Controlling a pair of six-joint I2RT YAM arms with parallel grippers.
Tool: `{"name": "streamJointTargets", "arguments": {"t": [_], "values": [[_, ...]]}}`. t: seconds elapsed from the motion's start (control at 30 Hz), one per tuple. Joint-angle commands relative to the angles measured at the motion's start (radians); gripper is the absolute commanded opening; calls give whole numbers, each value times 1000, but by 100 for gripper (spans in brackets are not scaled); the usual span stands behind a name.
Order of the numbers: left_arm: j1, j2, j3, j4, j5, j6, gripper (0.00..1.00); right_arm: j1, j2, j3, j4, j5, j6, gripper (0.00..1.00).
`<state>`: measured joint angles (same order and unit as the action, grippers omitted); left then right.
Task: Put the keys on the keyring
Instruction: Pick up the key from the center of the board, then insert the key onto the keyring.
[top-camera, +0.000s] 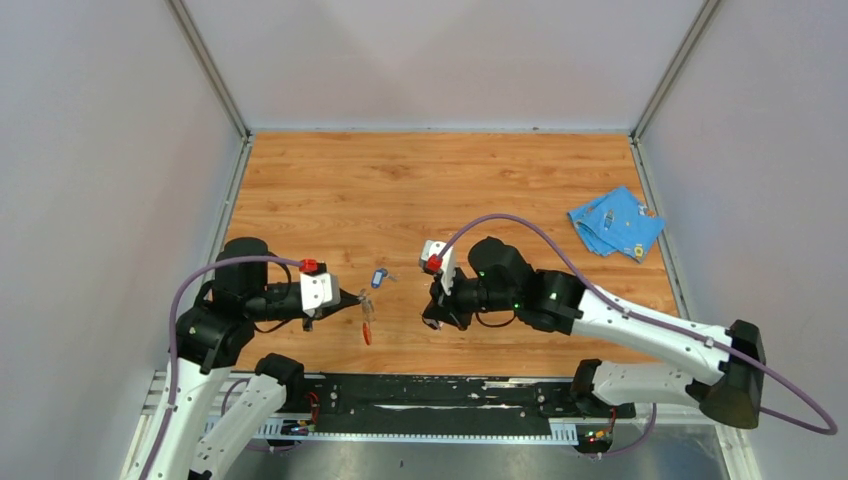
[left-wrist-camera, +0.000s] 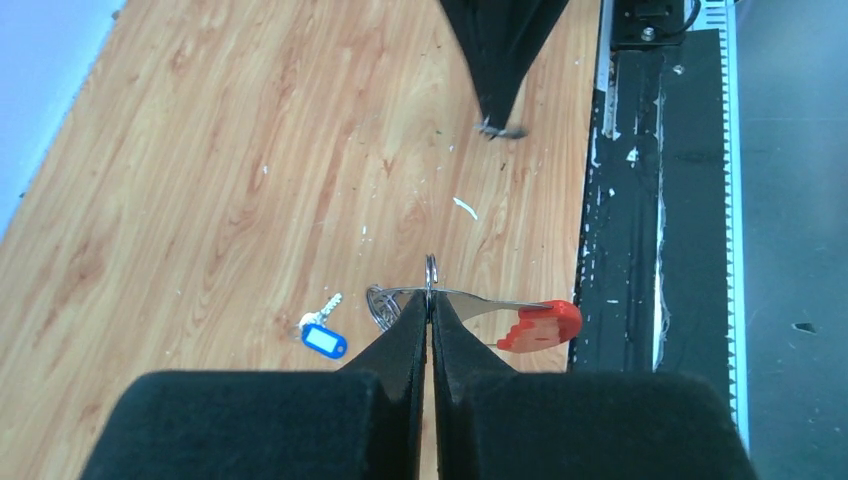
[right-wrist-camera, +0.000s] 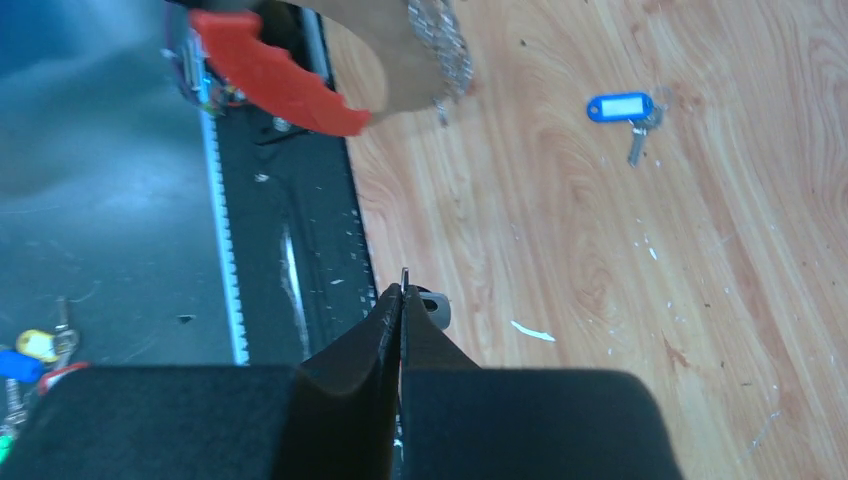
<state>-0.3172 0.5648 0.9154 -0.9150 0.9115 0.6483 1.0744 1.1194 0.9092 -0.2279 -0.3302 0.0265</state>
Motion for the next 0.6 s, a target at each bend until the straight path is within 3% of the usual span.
{"name": "streamJointTargets", "arguments": {"t": [0.0, 0.57], "values": [[4, -9, -3, 13, -6, 59, 0, 65, -56, 83, -121, 33, 59, 0], [3, 25, 12, 13, -50, 16, 0, 154, 156, 351, -69, 34, 112, 0]]}}
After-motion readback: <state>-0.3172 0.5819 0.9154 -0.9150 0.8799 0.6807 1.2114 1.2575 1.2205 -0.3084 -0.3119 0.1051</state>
